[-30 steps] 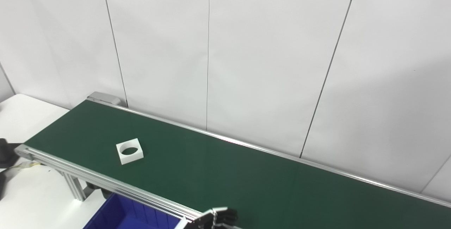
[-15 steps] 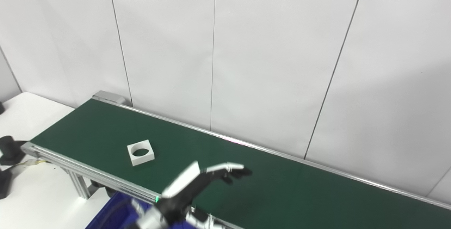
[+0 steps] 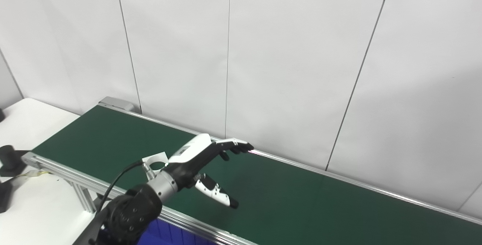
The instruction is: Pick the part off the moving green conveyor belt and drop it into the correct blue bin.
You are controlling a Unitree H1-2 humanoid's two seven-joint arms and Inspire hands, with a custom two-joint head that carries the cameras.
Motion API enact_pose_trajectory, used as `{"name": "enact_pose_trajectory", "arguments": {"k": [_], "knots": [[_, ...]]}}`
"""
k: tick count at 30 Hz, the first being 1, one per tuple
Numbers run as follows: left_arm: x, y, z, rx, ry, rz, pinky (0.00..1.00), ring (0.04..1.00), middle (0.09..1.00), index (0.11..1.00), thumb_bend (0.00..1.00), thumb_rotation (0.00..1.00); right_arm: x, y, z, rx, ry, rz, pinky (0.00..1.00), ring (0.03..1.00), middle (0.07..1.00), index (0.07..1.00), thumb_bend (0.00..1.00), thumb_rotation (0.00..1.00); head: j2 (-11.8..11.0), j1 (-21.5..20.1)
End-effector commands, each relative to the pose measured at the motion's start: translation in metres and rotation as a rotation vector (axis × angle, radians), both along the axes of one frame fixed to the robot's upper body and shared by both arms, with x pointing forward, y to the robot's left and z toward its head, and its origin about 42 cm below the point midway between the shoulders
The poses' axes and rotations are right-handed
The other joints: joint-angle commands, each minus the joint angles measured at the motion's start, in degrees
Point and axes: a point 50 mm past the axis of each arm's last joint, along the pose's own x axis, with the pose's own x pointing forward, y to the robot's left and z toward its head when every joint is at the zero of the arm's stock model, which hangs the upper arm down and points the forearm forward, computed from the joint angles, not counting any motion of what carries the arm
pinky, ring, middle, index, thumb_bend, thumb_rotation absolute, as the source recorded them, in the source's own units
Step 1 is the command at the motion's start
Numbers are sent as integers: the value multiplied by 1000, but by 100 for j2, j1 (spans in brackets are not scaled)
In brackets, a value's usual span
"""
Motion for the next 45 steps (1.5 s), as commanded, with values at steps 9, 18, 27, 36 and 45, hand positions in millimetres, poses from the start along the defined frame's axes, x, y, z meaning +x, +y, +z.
{"name": "enact_pose_trajectory", "arguments": {"k": [9,18,27,36,45], "knots": [[29,29,13,220,-21,100,761,842,854,829,850,143,8,0,14,42,-84,14,681,756,805,882,549,705,-23,-69],[43,47,1,311,35,148,739,828,860,822,881,91,5,-1,15,50,-81,12,682,757,803,876,606,724,-5,-120],[52,72,-12,444,153,279,772,854,897,873,908,169,4,-1,16,54,-84,10,685,754,797,867,623,706,10,-147],[62,96,-37,451,205,334,763,845,899,887,897,188,2,1,18,49,-94,8,670,743,788,855,620,674,41,-206],[70,99,-54,460,246,350,826,867,901,892,901,182,-2,0,19,56,-95,10,671,744,785,853,629,645,78,-256]]}}
